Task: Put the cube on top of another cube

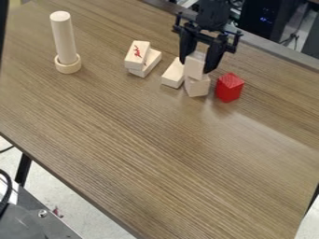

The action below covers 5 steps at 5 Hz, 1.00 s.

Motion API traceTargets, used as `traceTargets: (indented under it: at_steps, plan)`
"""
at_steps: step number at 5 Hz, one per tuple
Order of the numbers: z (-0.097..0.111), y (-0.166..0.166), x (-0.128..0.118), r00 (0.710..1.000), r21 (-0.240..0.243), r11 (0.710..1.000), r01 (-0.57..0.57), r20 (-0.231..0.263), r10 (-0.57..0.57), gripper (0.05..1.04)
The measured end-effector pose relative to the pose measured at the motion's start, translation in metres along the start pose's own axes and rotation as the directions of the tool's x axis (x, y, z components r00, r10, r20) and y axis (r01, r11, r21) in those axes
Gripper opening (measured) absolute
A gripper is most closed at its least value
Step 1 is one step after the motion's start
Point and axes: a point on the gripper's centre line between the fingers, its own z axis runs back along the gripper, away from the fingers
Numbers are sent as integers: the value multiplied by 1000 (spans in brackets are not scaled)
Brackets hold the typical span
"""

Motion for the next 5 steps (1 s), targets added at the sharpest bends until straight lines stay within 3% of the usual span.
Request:
traceTargets:
  at_steps: [1,2,3,4,5]
  plan:
    - [-5,0,-2,1000,2,1000,-8,-6,8,647]
    - [-9,3,0,999,21,999,-26,19,26,931]
    - [-2,6,4,997,3,998,-56,48,55,1001]
    - [13,16,13,990,-39,994,-106,88,109,1001]
    - [49,44,25,969,-109,977,-186,145,200,1001]
